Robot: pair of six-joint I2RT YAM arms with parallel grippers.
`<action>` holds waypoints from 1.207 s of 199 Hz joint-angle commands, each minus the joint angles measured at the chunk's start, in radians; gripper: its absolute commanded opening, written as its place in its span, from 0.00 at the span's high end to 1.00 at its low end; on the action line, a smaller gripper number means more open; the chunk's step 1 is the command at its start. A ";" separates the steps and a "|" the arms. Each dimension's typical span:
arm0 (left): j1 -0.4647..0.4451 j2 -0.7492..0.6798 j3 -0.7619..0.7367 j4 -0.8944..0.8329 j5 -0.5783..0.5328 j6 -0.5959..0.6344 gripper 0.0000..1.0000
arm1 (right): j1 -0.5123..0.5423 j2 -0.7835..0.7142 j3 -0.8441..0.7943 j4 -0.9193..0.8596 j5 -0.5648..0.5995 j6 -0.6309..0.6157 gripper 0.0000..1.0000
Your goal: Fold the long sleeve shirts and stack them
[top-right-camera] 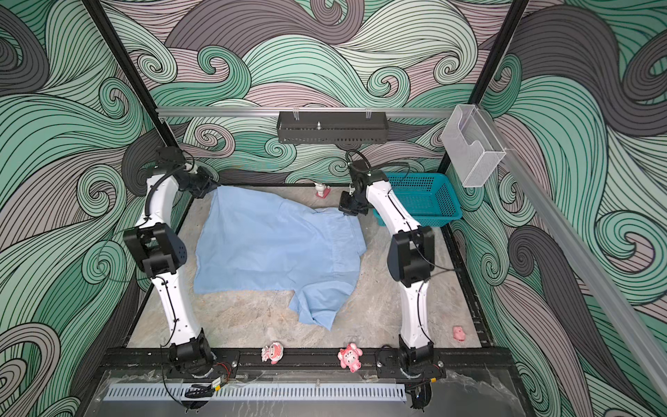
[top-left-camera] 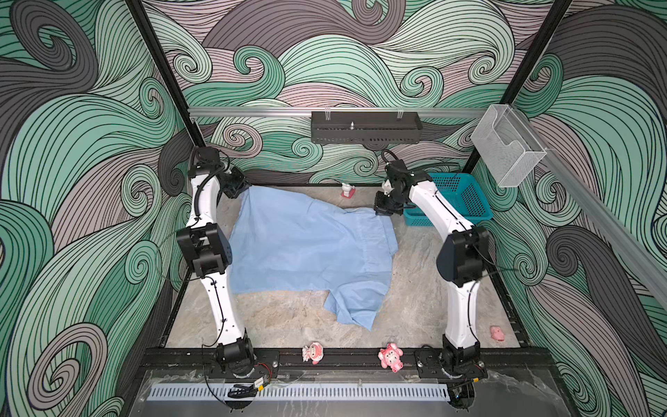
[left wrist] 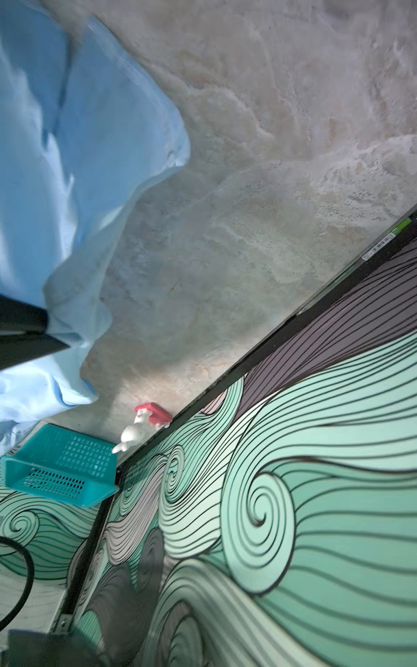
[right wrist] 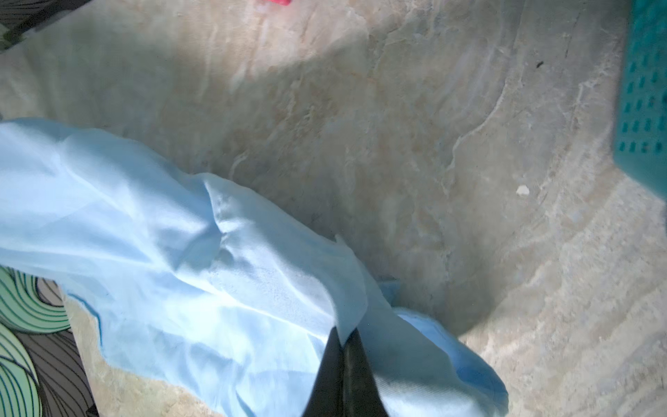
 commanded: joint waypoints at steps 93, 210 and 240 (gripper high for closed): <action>0.238 -0.859 -1.288 0.160 -0.257 -0.085 1.00 | 0.176 -0.642 -1.028 0.112 0.205 0.132 1.00; 0.234 -0.783 -1.346 0.215 -0.109 -0.027 1.00 | 0.303 -0.163 -0.359 0.103 0.111 0.080 0.34; 0.231 -0.783 -1.343 0.209 -0.107 -0.014 1.00 | 0.309 0.101 -0.131 0.099 0.084 0.095 0.35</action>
